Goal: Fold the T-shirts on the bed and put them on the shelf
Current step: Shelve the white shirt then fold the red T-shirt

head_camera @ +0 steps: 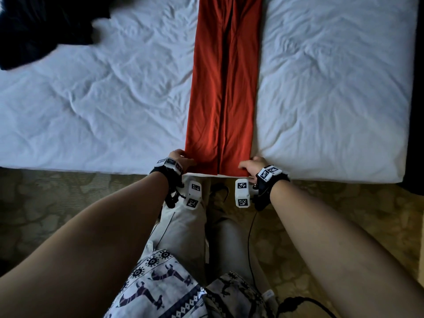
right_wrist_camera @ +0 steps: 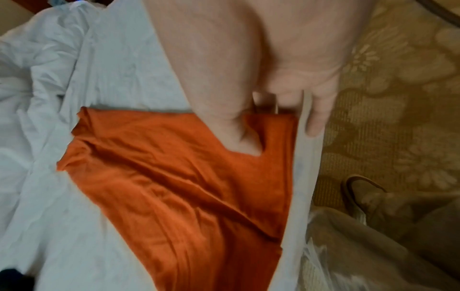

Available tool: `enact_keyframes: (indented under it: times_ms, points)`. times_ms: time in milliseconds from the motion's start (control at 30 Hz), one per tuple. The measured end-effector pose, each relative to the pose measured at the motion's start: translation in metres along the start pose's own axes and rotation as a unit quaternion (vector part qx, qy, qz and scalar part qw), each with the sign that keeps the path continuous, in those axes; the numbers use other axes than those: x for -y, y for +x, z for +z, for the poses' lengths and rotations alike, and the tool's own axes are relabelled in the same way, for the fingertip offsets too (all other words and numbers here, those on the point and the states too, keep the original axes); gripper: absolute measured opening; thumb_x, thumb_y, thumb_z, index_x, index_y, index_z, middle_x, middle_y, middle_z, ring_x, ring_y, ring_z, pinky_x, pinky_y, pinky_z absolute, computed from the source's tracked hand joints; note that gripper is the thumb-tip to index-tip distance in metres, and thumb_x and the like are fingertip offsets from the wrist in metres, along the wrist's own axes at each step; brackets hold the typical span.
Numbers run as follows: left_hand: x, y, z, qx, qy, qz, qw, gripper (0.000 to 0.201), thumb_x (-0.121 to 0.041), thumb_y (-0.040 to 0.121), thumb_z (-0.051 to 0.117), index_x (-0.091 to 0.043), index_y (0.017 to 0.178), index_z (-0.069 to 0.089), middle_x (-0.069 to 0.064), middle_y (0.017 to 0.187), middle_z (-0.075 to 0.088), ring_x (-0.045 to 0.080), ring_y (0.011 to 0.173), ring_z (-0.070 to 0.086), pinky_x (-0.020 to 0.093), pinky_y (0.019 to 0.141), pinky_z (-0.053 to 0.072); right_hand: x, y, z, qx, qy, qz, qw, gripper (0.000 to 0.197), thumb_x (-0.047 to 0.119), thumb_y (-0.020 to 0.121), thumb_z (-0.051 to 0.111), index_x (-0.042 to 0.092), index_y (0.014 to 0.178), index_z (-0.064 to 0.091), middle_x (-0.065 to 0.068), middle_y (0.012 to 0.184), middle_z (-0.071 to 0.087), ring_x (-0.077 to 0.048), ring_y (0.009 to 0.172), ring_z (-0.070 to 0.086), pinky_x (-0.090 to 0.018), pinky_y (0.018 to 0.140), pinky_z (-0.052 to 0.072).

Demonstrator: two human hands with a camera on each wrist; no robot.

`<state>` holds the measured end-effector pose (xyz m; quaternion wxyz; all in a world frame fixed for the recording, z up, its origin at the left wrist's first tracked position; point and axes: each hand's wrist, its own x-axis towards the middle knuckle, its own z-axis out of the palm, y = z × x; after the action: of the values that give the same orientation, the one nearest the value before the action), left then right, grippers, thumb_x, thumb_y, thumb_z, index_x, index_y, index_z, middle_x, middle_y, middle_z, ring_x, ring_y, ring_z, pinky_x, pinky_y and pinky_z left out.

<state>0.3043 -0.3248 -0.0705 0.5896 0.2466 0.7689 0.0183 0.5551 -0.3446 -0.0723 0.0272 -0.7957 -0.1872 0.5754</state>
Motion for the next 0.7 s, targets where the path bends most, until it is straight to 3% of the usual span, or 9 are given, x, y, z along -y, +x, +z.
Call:
enact_keyframes:
  times_ms: [67, 167, 233, 300, 367, 467, 533, 600, 700]
  points:
    - [-0.004, -0.01, 0.002, -0.049, 0.03, 0.046, 0.997, 0.045, -0.01, 0.072, 0.078, -0.012, 0.109, 0.052, 0.011, 0.097, 0.067, 0.026, 0.082, 0.063, 0.037, 0.078, 0.055, 0.004, -0.015, 0.001, -0.053, -0.005, -0.035, 0.998, 0.063, 0.025, 0.047, 0.073, 0.011, 0.107, 0.059, -0.009, 0.102, 0.069, -0.027, 0.085, 0.068, -0.045, 0.077, 0.06]
    - [-0.016, -0.03, -0.001, -0.081, 0.081, 0.144, 0.983, 0.062, -0.009, 0.075, 0.07, -0.024, 0.129, 0.045, 0.0, 0.099, 0.058, 0.02, 0.089, 0.058, 0.032, 0.084, 0.051, 0.016, -0.045, -0.005, -0.107, -0.02, -0.146, 0.983, 0.056, 0.008, 0.07, 0.07, 0.018, 0.122, 0.051, 0.005, 0.106, 0.058, -0.014, 0.095, 0.058, -0.028, 0.087, 0.051]
    - [-0.027, -0.04, -0.006, -0.08, 0.141, 0.213, 0.963, 0.06, -0.009, 0.075, 0.067, -0.026, 0.132, 0.053, 0.001, 0.114, 0.054, 0.016, 0.101, 0.056, 0.025, 0.091, 0.044, 0.021, -0.054, -0.012, -0.101, -0.053, -0.221, 0.969, 0.057, 0.003, 0.074, 0.065, 0.022, 0.127, 0.054, 0.006, 0.116, 0.058, -0.01, 0.106, 0.055, -0.025, 0.095, 0.045]
    - [-0.04, -0.05, -0.011, -0.063, 0.206, 0.268, 0.939, 0.044, -0.02, 0.073, 0.061, -0.026, 0.116, 0.069, 0.002, 0.121, 0.061, 0.021, 0.109, 0.059, 0.027, 0.096, 0.046, 0.028, -0.059, -0.017, -0.083, -0.101, -0.265, 0.955, 0.043, 0.003, 0.075, 0.061, 0.025, 0.111, 0.068, 0.005, 0.111, 0.069, -0.012, 0.106, 0.062, -0.031, 0.098, 0.049]
    - [-0.056, -0.059, -0.014, -0.031, 0.259, 0.27, 0.927, 0.049, -0.032, 0.064, 0.049, -0.026, 0.106, 0.074, 0.003, 0.113, 0.069, 0.024, 0.106, 0.063, 0.034, 0.092, 0.05, 0.039, -0.062, -0.023, -0.056, -0.136, -0.281, 0.948, 0.032, 0.003, 0.076, 0.061, 0.024, 0.095, 0.075, 0.003, 0.097, 0.075, -0.013, 0.096, 0.068, -0.034, 0.094, 0.052]
    - [-0.083, -0.075, -0.02, 0.016, 0.334, 0.252, 0.908, 0.046, -0.042, 0.07, 0.057, -0.018, 0.106, 0.073, 0.008, 0.105, 0.07, 0.025, 0.1, 0.064, 0.032, 0.086, 0.05, 0.056, -0.073, -0.038, 0.005, -0.214, -0.276, 0.937, 0.04, 0.006, 0.071, 0.07, 0.028, 0.105, 0.073, 0.004, 0.11, 0.069, -0.012, 0.099, 0.063, -0.024, 0.087, 0.051]
    - [-0.095, -0.075, -0.025, 0.04, 0.38, 0.256, 0.888, 0.039, -0.03, 0.075, 0.076, -0.018, 0.112, 0.07, 0.006, 0.107, 0.069, 0.023, 0.1, 0.063, 0.027, 0.083, 0.048, 0.065, -0.075, -0.048, 0.017, -0.269, -0.277, 0.922, 0.052, 0.004, 0.067, 0.073, 0.029, 0.112, 0.07, 0.006, 0.115, 0.06, -0.009, 0.101, 0.057, -0.02, 0.081, 0.046]
    - [-0.106, -0.072, -0.031, 0.05, 0.417, 0.26, 0.87, 0.05, -0.02, 0.07, 0.083, -0.023, 0.118, 0.067, 0.001, 0.107, 0.068, 0.02, 0.1, 0.064, 0.024, 0.082, 0.046, 0.076, -0.076, -0.055, 0.0, -0.306, -0.295, 0.905, 0.05, 0.004, 0.068, 0.075, 0.027, 0.113, 0.071, 0.006, 0.114, 0.057, -0.009, 0.105, 0.054, -0.018, 0.084, 0.043]
    - [-0.127, -0.07, -0.036, 0.015, 0.466, 0.272, 0.841, 0.036, -0.029, 0.073, 0.078, -0.032, 0.108, 0.07, -0.001, 0.104, 0.07, 0.023, 0.102, 0.064, 0.029, 0.084, 0.049, 0.098, -0.073, -0.063, -0.033, -0.325, -0.308, 0.893, 0.032, 0.022, 0.074, 0.074, 0.033, 0.103, 0.074, 0.005, 0.114, 0.067, -0.016, 0.109, 0.061, -0.023, 0.091, 0.045]
